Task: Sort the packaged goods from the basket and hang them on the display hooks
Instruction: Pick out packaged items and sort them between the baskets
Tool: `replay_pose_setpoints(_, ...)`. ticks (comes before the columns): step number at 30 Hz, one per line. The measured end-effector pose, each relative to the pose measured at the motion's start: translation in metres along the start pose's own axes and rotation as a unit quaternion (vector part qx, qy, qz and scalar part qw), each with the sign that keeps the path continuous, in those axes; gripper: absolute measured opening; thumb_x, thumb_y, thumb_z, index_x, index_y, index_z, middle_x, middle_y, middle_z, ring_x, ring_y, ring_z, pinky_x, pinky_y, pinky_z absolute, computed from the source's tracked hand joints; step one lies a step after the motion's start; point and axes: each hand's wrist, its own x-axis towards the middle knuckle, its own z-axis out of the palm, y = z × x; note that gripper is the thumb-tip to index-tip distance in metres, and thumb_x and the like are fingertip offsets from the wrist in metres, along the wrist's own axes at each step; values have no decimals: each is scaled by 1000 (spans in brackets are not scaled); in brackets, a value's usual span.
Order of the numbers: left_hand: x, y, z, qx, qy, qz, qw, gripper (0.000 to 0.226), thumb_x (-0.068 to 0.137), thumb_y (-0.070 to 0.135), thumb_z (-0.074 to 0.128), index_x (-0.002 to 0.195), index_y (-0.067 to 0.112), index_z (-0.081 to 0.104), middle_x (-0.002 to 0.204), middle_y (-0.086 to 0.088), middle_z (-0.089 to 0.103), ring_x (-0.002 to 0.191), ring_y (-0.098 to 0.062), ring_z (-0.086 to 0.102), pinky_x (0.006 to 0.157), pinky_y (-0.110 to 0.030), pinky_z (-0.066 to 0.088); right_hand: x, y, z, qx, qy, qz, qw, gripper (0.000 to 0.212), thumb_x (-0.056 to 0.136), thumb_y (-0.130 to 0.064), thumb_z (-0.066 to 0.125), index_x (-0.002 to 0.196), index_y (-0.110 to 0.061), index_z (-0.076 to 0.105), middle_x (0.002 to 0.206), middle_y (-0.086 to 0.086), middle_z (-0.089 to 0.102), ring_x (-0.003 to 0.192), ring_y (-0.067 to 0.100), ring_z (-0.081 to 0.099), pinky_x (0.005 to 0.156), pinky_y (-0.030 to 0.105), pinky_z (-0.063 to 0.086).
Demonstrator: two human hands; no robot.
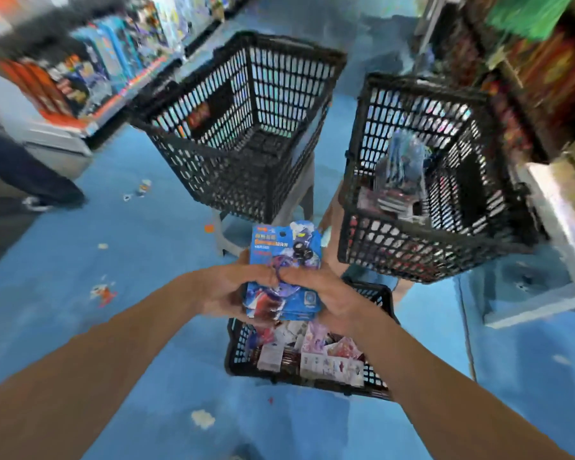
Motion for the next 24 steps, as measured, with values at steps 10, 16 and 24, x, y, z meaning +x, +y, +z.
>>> replay_pose_setpoints(10,-132,188,41,90,-27,20,995,68,52,25,86,116,15,65,96,-10,76,76,-26,72,75,-43,60,-35,-182,76,-20,-16,-14,1000,109,68,-39,96,154,-17,33,139,16,63,129,42,59,111,67,40)
replay_pose_setpoints(16,-154,296,14,143,17,60,988,85,46,36,91,126,23,67,132,-6,71,100,-27,73,79,-43,61,-5,-294,105,-79,-13,-66,995,45,86,-22,78,129,-13,66,129,17,69,111,37,69,98,51,56)
replay_pose_setpoints(24,-69,349,-91,99,13,65,993,93,48,23,95,134,21,59,128,-10,72,107,-32,74,82,-48,62,130,-306,97,-53,89,-8,995,60,74,-29,85,129,-14,67,124,10,73,117,38,68,106,55,51)
